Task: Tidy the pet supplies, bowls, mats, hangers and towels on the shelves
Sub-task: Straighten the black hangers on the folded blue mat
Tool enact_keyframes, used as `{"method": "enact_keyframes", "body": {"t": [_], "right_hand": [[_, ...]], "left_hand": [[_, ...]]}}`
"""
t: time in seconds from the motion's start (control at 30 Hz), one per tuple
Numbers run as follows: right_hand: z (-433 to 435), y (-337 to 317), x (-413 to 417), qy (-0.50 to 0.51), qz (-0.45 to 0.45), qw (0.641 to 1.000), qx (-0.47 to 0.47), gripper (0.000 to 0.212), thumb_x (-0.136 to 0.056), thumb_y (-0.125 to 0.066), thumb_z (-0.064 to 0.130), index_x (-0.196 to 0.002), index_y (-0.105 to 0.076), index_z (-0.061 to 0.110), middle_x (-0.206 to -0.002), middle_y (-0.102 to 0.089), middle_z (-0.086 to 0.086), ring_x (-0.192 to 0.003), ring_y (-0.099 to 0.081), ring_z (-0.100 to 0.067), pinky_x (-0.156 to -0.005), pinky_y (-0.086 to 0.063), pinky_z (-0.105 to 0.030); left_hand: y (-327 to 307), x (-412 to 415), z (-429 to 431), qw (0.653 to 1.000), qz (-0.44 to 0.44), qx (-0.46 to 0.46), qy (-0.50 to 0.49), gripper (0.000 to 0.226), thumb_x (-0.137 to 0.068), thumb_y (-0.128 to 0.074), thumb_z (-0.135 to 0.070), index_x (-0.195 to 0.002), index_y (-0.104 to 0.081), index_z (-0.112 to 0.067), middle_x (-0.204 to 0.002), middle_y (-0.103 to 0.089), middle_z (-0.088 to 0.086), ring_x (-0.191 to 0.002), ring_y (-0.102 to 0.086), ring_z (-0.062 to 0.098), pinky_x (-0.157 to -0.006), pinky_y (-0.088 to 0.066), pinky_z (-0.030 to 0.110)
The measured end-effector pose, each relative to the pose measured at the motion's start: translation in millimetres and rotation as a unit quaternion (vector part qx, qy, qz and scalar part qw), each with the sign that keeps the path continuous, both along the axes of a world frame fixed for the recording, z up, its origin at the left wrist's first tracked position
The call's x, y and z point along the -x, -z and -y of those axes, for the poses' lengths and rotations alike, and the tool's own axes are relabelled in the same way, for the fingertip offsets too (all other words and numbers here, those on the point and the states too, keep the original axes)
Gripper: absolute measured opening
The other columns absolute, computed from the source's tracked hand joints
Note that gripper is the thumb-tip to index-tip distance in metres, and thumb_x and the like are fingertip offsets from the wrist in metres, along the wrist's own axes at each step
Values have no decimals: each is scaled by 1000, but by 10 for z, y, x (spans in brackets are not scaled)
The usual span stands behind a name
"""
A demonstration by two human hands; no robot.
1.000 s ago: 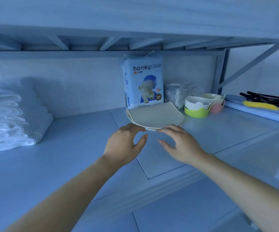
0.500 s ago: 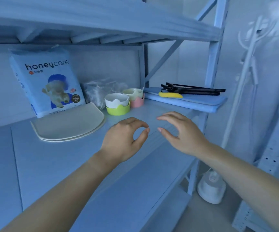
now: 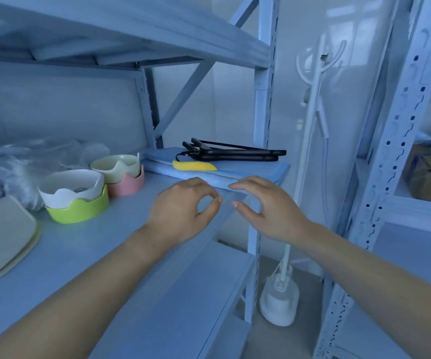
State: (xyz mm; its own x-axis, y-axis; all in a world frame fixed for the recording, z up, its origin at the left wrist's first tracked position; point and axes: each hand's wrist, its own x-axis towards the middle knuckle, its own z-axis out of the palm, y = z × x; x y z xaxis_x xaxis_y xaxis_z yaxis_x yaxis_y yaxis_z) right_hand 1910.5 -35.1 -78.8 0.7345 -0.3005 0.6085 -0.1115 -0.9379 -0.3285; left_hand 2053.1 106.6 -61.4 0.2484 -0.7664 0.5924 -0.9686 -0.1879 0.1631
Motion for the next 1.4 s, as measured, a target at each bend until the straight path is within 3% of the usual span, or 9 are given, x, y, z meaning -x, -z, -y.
{"method": "enact_keyframes", "body": {"t": [0.1,0.27,0.43,0.63,0.8,0.9,1.03,1.3,1.4], "right_hand": [[441,-112,-161,11,-16,1000,8,31,-91,-57,27,-120,-58,18,-117,-58,4,-111,-53,-14,-91,-45,-34],[1109,-215,-421,32,-10,999,14,32,-91,-57,26,-121,-58,16,-119,-58,2,-112,-53,-14,-95,-43,-31],[1668,-202,-646,32,-10,999,16,34,-91,-58,27,-123,-57,16,-120,-59,3,-114,-52,-13,-98,-40,-28],[2418,-177,-911,18,-40,999,21,38,-90,-58,31,-126,-55,18,-121,-59,4,-112,-51,-13,-89,-34,-15],[2935,-223,-1237,-17,-83,996,21,47,-89,-58,38,-132,-49,20,-124,-56,4,-114,-49,-14,-92,-39,-24],[3114,-193,-1351,-47,-112,992,42,42,-88,-58,40,-125,-53,21,-111,-59,1,-101,-53,-17,-81,-44,-30],[3354,-193,-1444,-77,-121,987,72,26,-88,-56,40,-100,-63,18,-92,-61,0,-85,-56,-20,-71,-48,-34],[3486,-165,-1591,-96,-135,983,78,30,-91,-52,38,-80,-60,12,-66,-55,0,-65,-54,-22,-62,-48,-32],[3478,-108,-1640,-96,-118,986,71,31,-92,-51,39,-82,-61,12,-67,-55,0,-61,-52,-20,-51,-40,-29]], "left_hand": [[-124,-223,456,1000,-5,7,19,23,-88,-48,-42,-95,-66,-29,-103,-62,-16,-64,-47,2,-61,-41,25],[-240,-578,1147,999,20,19,25,19,-88,-52,-38,-94,-67,-28,-99,-62,-15,-92,-57,7,-65,-44,26],[-203,-808,1705,999,12,16,40,16,-86,-53,-37,-92,-67,-31,-96,-64,-15,-79,-53,1,-60,-37,20],[-265,-1232,2250,999,-15,-40,-1,23,-85,-58,-42,-106,-63,-33,-106,-61,-13,-99,-55,8,-79,-47,29],[-192,-1318,2671,997,-14,-64,-47,26,-86,-60,-38,-111,-59,-32,-112,-59,-12,-104,-52,9,-87,-46,32],[-131,-1322,2897,996,-15,-76,-48,34,-88,-59,-35,-121,-56,-30,-119,-56,-13,-111,-50,6,-89,-43,26],[-62,-1345,3145,991,-28,-108,-77,36,-91,-56,-29,-127,-53,-29,-125,-56,-13,-117,-49,7,-96,-43,32],[36,-1268,3242,981,-29,-89,-172,30,-89,-60,-22,-118,-61,-30,-114,-55,-15,-101,-50,3,-81,-46,26],[8,-1220,3266,974,-29,-97,-202,28,-91,-57,-21,-118,-62,-28,-112,-54,-11,-97,-51,4,-76,-45,25]]}}
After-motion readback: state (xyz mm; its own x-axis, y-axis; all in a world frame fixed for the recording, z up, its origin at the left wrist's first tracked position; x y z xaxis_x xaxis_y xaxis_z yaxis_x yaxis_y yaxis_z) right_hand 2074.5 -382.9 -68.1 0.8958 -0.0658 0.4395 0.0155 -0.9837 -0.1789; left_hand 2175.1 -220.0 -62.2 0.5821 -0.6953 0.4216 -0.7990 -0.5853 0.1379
